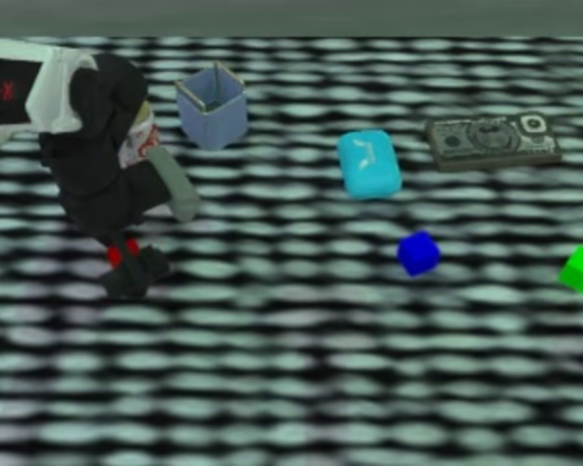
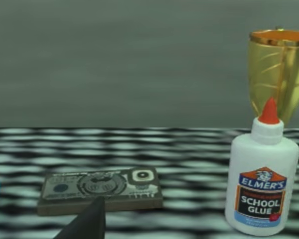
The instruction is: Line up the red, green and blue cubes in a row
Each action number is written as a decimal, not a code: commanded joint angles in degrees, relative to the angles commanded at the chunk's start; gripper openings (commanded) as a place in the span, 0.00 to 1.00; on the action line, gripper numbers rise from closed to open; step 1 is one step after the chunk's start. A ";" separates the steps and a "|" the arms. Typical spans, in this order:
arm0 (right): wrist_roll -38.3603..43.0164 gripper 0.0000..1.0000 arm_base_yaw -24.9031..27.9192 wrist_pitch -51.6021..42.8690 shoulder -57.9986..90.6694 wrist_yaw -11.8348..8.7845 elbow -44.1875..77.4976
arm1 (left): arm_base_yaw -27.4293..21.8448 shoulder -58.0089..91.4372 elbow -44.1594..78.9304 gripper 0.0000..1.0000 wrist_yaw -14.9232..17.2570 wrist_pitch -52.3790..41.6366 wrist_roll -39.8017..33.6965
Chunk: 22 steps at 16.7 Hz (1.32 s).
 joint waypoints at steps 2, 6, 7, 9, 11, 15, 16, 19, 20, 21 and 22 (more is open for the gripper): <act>0.00 1.00 0.00 0.00 0.00 0.00 0.00 | 0.00 0.00 0.00 0.17 0.00 0.00 0.00; 0.00 1.00 0.00 0.00 0.00 0.00 0.00 | 0.00 0.00 0.00 0.00 0.00 0.00 0.00; 0.00 1.00 0.00 0.00 0.00 0.00 0.00 | 0.00 0.00 0.00 0.00 0.00 0.00 0.00; 0.00 1.00 0.00 0.00 0.00 0.00 0.00 | 0.00 0.00 0.00 0.00 0.00 0.00 0.00; 0.00 1.00 0.00 0.00 0.00 0.00 0.00 | 0.00 0.00 0.00 0.00 0.00 0.00 0.00; 0.00 1.00 0.00 0.00 0.00 0.00 0.00 | -0.05 -3.24 1.33 0.00 1.35 -3.12 -1.01; 0.00 1.00 0.00 0.00 0.00 0.00 0.00 | 0.03 -3.70 2.25 0.00 1.38 -4.49 -0.98; 0.00 1.00 0.00 0.00 0.00 0.00 0.00 | 0.59 -5.69 5.82 0.00 1.38 -10.61 -1.16; 0.00 1.00 0.00 0.00 0.00 0.00 0.00 | 0.74 -6.44 7.03 0.00 1.34 -12.74 -1.19; 0.00 1.00 0.00 0.00 0.00 0.00 0.00 | 0.88 -7.17 8.10 0.00 1.31 -14.47 -1.24; 0.00 1.00 0.00 0.00 0.00 0.00 0.00 | 0.98 -7.77 8.93 0.00 1.29 -15.64 -1.27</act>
